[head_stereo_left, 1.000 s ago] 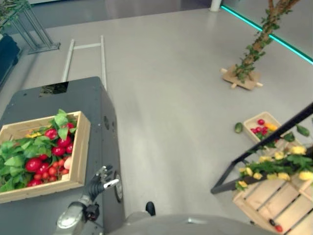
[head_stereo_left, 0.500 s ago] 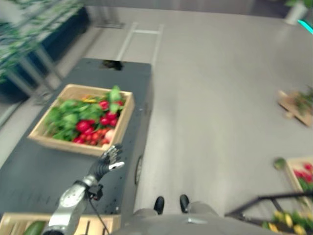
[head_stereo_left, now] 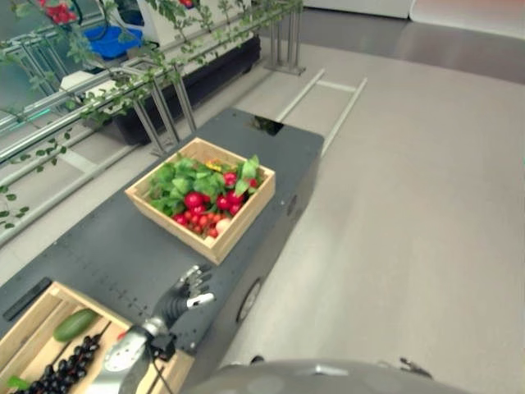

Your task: Pick up the fruits from the basket on one side to the basket on the other side

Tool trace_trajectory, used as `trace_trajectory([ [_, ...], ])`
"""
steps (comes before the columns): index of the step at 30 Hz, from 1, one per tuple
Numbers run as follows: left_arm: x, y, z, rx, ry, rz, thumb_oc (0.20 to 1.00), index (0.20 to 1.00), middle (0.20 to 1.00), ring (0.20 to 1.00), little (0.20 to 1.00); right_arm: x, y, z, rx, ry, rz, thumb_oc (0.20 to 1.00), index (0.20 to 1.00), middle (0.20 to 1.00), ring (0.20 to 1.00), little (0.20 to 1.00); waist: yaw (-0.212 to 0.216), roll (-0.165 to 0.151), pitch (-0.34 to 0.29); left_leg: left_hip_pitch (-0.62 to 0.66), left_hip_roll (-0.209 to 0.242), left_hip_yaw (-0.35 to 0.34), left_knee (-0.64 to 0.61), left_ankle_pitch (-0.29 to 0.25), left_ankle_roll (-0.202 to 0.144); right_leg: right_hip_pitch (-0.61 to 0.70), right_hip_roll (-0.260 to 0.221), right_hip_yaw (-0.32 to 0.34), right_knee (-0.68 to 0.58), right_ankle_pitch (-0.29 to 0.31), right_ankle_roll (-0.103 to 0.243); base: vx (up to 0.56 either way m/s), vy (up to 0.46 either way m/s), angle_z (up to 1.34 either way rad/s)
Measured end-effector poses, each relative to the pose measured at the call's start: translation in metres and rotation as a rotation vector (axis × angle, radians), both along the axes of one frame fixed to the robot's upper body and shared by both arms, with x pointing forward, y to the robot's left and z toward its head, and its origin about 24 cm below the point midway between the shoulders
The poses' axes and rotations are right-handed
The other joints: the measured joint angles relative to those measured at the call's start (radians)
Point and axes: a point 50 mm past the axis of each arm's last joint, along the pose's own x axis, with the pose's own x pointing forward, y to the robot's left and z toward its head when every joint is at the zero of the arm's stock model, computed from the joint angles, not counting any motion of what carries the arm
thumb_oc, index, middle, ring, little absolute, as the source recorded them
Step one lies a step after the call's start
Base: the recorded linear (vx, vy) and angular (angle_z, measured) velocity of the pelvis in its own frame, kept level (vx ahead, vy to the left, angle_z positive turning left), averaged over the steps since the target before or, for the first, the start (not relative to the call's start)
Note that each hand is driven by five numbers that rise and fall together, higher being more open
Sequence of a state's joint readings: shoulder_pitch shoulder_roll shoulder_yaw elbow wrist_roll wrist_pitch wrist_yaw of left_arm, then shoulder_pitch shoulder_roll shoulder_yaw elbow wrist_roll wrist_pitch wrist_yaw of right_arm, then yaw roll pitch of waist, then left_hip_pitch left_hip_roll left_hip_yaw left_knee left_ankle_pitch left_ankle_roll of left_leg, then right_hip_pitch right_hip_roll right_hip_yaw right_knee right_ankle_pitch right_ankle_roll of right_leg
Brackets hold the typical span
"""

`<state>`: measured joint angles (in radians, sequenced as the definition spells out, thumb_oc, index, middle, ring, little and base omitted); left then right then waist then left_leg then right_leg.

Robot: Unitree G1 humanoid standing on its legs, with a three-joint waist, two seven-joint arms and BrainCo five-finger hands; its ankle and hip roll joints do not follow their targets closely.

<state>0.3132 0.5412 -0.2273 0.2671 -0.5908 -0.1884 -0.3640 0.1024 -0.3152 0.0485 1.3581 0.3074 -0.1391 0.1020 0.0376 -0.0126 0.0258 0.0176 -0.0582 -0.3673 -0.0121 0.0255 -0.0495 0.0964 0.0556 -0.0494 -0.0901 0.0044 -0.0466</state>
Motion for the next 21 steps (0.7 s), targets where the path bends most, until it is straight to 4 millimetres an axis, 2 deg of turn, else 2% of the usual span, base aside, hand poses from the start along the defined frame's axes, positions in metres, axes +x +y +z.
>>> trace_trajectory([
  [2,0.008,-0.007,0.003,-0.03,-0.019,-0.02,1.0,1.0,1.0,1.0,1.0,-0.002,-0.001,0.0,-0.001,0.004,0.001,1.0,1.0,1.0,1.0,1.0,0.001,0.004,0.011,-0.046,-0.015,-0.015,0.024,0.006,-0.015,0.002,0.012,-0.042,0.002,-0.002,-0.009,-0.16,-0.008,1.03],
  [3,0.019,-0.015,0.008,-0.043,-0.049,-0.055,1.0,1.0,1.0,1.0,1.0,-0.007,-0.004,0.001,-0.011,0.017,-0.005,1.0,1.0,1.0,1.0,1.0,-0.002,0.011,0.027,-0.084,-0.012,0.026,0.029,0.03,-0.023,-0.004,0.007,-0.086,0.009,-0.005,-0.024,-0.17,-0.003,1.28],
  [4,0.026,-0.017,0.012,-0.048,-0.07,-0.069,1.0,1.0,1.0,1.0,1.0,-0.008,-0.007,0.002,-0.02,0.023,-0.007,1.0,1.0,1.0,1.0,1.0,-0.013,0.003,0.039,-0.103,0.002,0.076,0.037,0.03,-0.022,-0.011,0.002,-0.113,0.015,-0.005,-0.043,-0.15,-0.024,1.5],
  [5,0.029,-0.017,0.015,-0.038,-0.08,-0.089,1.0,1.0,1.0,1.0,1.0,-0.004,-0.011,0.004,-0.032,0.009,-0.002,1.0,1.0,1.0,1.0,1.0,-0.021,0.0,0.064,-0.15,0.057,0.271,0.066,-0.021,-0.022,-0.032,-0.019,-0.201,0.028,-0.007,-0.055,-0.13,-0.029,1.22],
  [6,0.031,-0.016,0.016,-0.031,-0.084,-0.094,1.0,1.0,1.0,1.0,1.0,0.003,-0.012,0.004,-0.035,-0.009,0.002,1.0,1.0,1.0,1.0,1.0,-0.029,-0.006,0.079,-0.182,0.078,0.365,0.11,-0.021,-0.022,-0.031,-0.033,-0.221,0.027,-0.022,-0.053,-0.08,-0.016,1.06],
  [7,0.032,-0.016,0.017,-0.031,-0.086,-0.095,1.0,1.0,1.0,1.0,1.0,0.006,-0.013,0.005,-0.038,-0.016,0.004,1.0,1.0,1.0,1.0,1.0,-0.029,-0.01,0.091,-0.193,0.093,0.39,0.129,-0.022,-0.022,-0.041,-0.04,-0.228,0.034,-0.025,-0.055,-0.07,-0.005,0.84],
  [8,0.031,-0.016,0.016,-0.031,-0.079,-0.101,1.0,1.0,1.0,1.0,1.0,0.012,-0.015,0.006,-0.043,-0.03,0.008,1.0,1.0,1.0,1.0,1.0,-0.028,-0.014,0.102,-0.208,0.14,0.482,0.195,-0.022,-0.024,-0.045,-0.065,-0.272,0.041,-0.016,-0.056,-0.07,0.002,0.65],
  [11,0.031,-0.019,0.016,-0.042,-0.079,-0.114,1.0,1.0,1.0,1.0,1.0,0.014,-0.012,0.006,-0.038,-0.037,0.009,1.0,1.0,1.0,1.0,1.0,-0.036,-0.019,0.114,-0.186,0.169,0.498,0.281,-0.039,-0.045,-0.022,-0.102,-0.387,0.024,-0.013,-0.028,-0.07,0.019,0.91],
  [12,0.033,-0.022,0.019,-0.053,-0.091,-0.128,1.0,1.0,1.0,1.0,1.0,0.009,-0.01,0.004,-0.031,-0.027,0.003,1.0,1.0,1.0,1.0,1.0,-0.055,-0.023,0.112,-0.162,0.157,0.501,0.284,-0.042,-0.047,-0.017,-0.113,-0.398,0.019,-0.02,-0.012,-0.04,0.037,0.9],
  [13,0.033,-0.024,0.021,-0.058,-0.098,-0.137,1.0,1.0,1.0,1.0,1.0,0.008,-0.01,0.004,-0.03,-0.024,0.003,1.0,1.0,1.0,1.0,1.0,-0.049,-0.02,0.115,-0.138,0.168,0.515,0.283,-0.043,-0.047,-0.017,-0.122,-0.423,0.022,-0.013,-0.006,-0.04,0.078,0.86],
  [14,0.033,-0.024,0.02,-0.061,-0.097,-0.139,1.0,1.0,1.0,1.0,1.0,0.005,-0.008,0.004,-0.027,-0.015,0.0,1.0,1.0,1.0,1.0,1.0,-0.058,-0.021,0.113,-0.119,0.176,0.553,0.277,-0.042,-0.046,-0.012,-0.126,-0.444,0.019,-0.011,0.001,0.0,0.127,0.82],
  [16,0.033,-0.028,0.019,-0.075,-0.093,-0.138,1.0,1.0,1.0,1.0,1.0,0.001,-0.009,0.003,-0.027,-0.009,-0.015,1.0,1.0,1.0,1.0,1.0,-0.076,0.005,0.103,-0.061,0.191,0.626,0.179,-0.05,-0.034,-0.015,-0.13,-0.496,0.048,-0.018,0.036,0.0,0.178,1.03],
  [17,0.034,-0.031,0.019,-0.088,-0.099,-0.14,1.0,1.0,1.0,1.0,1.0,-0.002,-0.011,0.004,-0.029,-0.011,-0.043,1.0,1.0,1.0,1.0,1.0,-0.084,0.032,0.089,-0.039,0.192,0.645,0.081,-0.06,-0.034,-0.026,-0.127,-0.501,0.078,-0.037,0.062,0.01,0.197,1.16],
  [18,0.036,-0.03,0.019,-0.079,-0.097,-0.147,1.0,1.0,1.0,1.0,1.0,-0.005,-0.003,0.001,-0.01,-0.004,-0.054,1.0,1.0,1.0,1.0,1.0,-0.08,0.014,0.08,-0.032,0.161,0.632,0.034,-0.018,-0.012,-0.034,-0.146,-0.467,0.11,-0.048,0.073,0.03,0.241,1.12],
  [20,0.041,-0.028,0.024,-0.07,-0.123,-0.146,1.0,1.0,1.0,1.0,1.0,-0.007,0.003,-0.001,0.007,0.001,-0.066,1.0,1.0,1.0,1.0,1.0,-0.074,-0.012,0.065,-0.028,0.114,0.586,-0.011,0.005,0.008,-0.046,-0.183,-0.427,0.127,-0.063,0.106,0.04,0.177,0.91],
  [21,0.039,-0.024,0.024,-0.062,-0.116,-0.138,1.0,1.0,1.0,1.0,1.0,-0.002,0.003,-0.001,0.01,-0.015,-0.069,1.0,1.0,1.0,1.0,1.0,-0.065,-0.021,0.058,-0.027,0.101,0.584,-0.021,0.006,0.016,-0.046,-0.192,-0.414,0.125,-0.062,0.115,0.04,0.308,0.53],
])
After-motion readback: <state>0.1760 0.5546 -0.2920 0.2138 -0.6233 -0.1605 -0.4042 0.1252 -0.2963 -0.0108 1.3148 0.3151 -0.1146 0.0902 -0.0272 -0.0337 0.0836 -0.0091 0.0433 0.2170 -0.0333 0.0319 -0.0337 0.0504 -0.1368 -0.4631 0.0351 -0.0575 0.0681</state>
